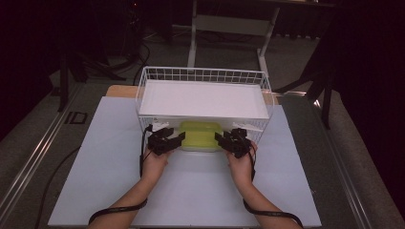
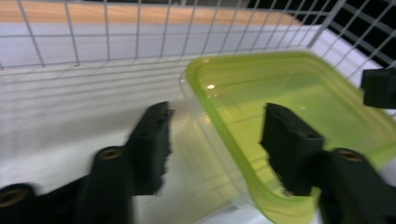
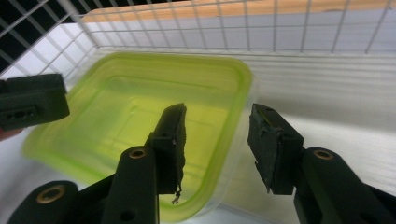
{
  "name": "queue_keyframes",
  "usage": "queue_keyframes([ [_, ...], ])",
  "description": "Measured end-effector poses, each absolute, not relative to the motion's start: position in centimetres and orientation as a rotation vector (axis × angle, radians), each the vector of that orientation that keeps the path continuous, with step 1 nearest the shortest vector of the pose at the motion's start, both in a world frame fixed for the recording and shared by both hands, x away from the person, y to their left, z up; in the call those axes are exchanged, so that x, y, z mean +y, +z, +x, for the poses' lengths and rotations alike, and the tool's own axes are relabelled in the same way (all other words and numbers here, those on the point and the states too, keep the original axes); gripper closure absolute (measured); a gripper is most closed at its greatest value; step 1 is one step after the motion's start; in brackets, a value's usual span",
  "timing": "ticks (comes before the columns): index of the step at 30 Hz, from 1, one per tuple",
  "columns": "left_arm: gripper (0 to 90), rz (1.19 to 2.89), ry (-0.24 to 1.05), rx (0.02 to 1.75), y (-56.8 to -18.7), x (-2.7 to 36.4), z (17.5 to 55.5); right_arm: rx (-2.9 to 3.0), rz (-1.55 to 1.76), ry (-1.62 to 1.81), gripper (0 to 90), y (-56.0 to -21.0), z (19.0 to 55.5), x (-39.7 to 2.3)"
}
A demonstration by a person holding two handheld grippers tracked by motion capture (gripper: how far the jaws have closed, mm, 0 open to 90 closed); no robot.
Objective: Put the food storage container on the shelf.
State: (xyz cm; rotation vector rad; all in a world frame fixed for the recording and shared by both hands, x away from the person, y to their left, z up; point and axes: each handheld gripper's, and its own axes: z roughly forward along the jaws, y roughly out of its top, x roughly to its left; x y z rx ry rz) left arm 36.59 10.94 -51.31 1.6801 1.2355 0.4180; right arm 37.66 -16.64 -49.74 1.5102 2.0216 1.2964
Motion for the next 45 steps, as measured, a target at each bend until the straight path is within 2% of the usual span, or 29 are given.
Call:
queue_keyframes([
  [2, 31.2, 1.688, 0.386, 1.144, -51.1, 11.3, 36.1, 2.044, 1.462, 1.286, 54.0, -49.4, 37.2, -16.5],
  [4, 28.9, 1.696, 0.384, 1.127, -51.0, 11.4, 35.9, 2.056, 1.445, 1.286, 54.3, -49.2, 36.9, -16.4],
  [5, 28.9, 1.686, 0.343, 1.117, -50.8, 11.5, 35.6, 2.062, 1.424, 1.28, 54.1, -49.1, 36.5, -16.3],
  [8, 22.8, 1.69, 0.341, 1.076, -50.3, 11.8, 34.9, 2.082, 1.37, 1.276, 53.4, -48.7, 35.3, -15.7],
  [15, 14.9, 1.71, 0.297, 1.01, -49.1, 12.3, 32.7, 2.146, 1.325, 1.308, 61.1, -48.0, 33.3, -14.6],
  [17, 14.8, 1.73, 0.321, 0.978, -48.7, 12.6, 31.5, 2.158, 1.321, 1.313, 66.3, -48.0, 32.9, -14.3],
  [18, 13.9, 1.727, 0.333, 0.966, -48.5, 12.8, 31.0, 2.172, 1.345, 1.297, 77.9, -48.1, 32.6, -14.1],
  [19, 13.9, 1.723, 0.341, 0.962, -48.4, 12.9, 30.8, 2.172, 1.345, 1.297, 77.9, -48.1, 32.6, -14.1],
  [20, 8.0, 1.722, 0.376, 0.982, -48.0, 13.5, 29.7, 2.169, 1.356, 1.28, 89.4, -48.3, 32.4, -14.1],
  [21, 2.5, 1.724, 0.38, 0.995, -47.8, 13.8, 29.3, 2.178, 1.355, 1.272, 89.8, -48.5, 32.4, -14.0],
  [22, 1.1, 1.724, 0.38, 0.995, -47.8, 13.8, 29.3, 2.178, 1.355, 1.272, 89.8, -48.5, 32.4, -14.0],
  [27, 1.1, 1.724, 0.359, 0.975, -47.9, 15.1, 27.8, 2.219, 1.358, 1.245, 90.0, -49.6, 32.1, -13.2],
  [32, 1.1, 1.732, 0.332, 0.983, -49.9, 15.4, 26.5, 2.256, 1.37, 1.22, 90.0, -51.0, 32.6, -12.0],
  [45, 1.1, 1.753, 0.324, 0.959, -50.9, 14.9, 26.1, 2.232, 1.401, 1.187, 90.0, -52.0, 35.4, -10.5],
])
